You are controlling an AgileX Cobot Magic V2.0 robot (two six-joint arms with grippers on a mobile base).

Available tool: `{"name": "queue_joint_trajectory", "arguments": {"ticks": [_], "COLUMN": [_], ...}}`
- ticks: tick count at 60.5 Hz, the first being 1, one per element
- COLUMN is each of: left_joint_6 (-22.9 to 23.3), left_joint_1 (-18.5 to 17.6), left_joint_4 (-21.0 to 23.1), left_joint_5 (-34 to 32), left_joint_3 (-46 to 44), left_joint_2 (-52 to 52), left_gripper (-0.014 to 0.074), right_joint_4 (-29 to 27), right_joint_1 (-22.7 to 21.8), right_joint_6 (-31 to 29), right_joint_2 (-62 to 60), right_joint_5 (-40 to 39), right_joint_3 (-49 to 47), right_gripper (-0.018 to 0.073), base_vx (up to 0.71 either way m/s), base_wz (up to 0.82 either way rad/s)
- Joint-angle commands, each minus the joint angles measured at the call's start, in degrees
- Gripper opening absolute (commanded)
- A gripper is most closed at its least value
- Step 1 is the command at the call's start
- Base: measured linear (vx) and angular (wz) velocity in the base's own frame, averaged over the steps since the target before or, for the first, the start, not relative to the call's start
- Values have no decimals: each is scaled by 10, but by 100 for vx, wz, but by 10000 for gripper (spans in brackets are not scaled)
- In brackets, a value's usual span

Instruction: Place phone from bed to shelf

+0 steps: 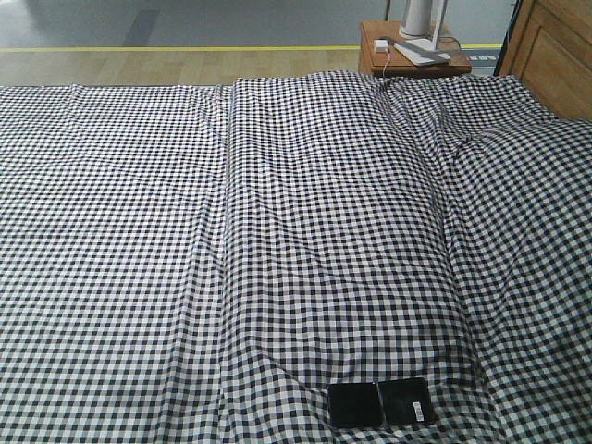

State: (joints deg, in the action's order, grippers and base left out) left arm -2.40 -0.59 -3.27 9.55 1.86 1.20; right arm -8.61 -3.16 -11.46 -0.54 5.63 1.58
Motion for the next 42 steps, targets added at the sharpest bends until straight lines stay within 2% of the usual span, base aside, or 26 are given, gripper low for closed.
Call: {"name": "queue_joint_trajectory", "arguments": {"ticks": [1, 42], "left_joint_6": [2, 2], "left_joint_1": [-1, -1], "left_joint_4": [4, 4], "left_joint_5": [-38, -38], "left_joint_3": [-15, -15], "left_joint_2": [2, 2], "left_gripper": [1, 1], "right_joint_4": [5, 5], "right_joint_1": [-2, -2], "right_joint_6": [-3, -3], "right_joint_2": [-7, -7], "right_joint_5": [-42, -42], "right_joint_3": [5, 5], "right_gripper": [-3, -3], "base_vx": [0, 0], "base_wz": [0, 0]}}
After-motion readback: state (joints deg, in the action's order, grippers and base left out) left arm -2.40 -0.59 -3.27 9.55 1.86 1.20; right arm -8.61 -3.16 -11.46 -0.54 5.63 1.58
